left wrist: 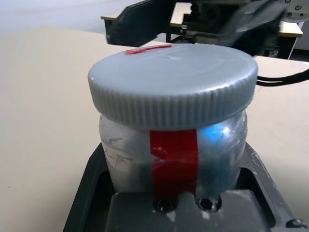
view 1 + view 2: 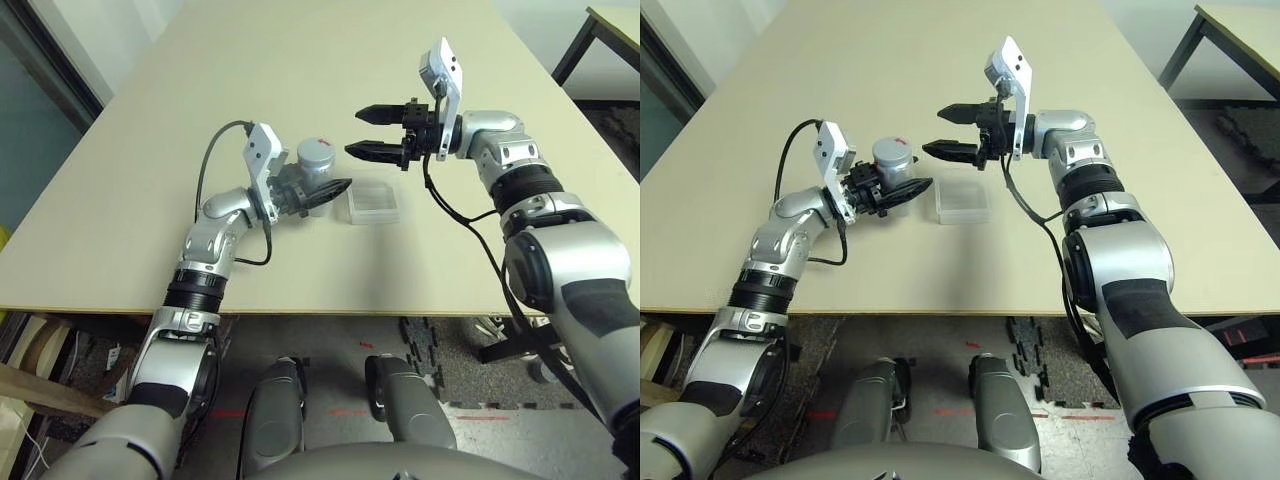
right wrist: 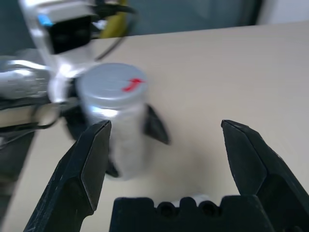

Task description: Pour the medicine from the bottle into the box.

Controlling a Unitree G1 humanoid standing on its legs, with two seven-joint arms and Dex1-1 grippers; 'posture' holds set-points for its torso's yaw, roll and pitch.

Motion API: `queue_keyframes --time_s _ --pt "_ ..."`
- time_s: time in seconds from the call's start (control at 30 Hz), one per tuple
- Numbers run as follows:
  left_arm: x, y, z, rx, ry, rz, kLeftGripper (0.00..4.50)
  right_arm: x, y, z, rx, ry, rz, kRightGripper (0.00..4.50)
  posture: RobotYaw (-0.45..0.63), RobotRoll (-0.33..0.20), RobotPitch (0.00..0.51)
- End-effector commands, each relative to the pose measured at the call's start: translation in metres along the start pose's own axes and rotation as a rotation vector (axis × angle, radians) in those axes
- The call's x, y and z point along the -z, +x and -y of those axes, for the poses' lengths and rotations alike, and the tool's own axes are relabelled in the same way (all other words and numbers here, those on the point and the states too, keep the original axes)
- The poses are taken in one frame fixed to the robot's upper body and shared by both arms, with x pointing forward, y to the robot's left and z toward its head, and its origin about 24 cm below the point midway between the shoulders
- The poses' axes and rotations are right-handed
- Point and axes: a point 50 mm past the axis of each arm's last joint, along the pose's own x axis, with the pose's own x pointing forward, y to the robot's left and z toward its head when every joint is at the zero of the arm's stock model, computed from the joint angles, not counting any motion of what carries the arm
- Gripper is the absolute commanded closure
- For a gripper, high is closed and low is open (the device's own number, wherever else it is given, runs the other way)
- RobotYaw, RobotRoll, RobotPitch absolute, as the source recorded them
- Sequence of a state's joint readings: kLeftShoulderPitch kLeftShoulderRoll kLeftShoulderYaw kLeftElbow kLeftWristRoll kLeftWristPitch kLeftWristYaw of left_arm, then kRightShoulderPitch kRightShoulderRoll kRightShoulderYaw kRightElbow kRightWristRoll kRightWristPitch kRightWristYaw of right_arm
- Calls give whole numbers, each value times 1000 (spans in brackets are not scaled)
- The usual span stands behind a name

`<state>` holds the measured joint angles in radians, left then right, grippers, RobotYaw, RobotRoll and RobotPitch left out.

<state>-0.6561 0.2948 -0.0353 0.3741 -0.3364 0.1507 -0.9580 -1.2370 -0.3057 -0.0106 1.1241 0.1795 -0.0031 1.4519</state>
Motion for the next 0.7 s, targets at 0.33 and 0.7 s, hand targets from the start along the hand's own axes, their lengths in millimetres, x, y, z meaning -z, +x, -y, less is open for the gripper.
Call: queue_keyframes --time_s 0.33,0.7 --pt "0 12 4 37 12 7 1906 -8 31 -15 -143 -27 45 0 -117 0 120" --pt "-4 17 9 57 12 25 1906 -4 46 -13 -74 -39 44 0 -104 0 120"
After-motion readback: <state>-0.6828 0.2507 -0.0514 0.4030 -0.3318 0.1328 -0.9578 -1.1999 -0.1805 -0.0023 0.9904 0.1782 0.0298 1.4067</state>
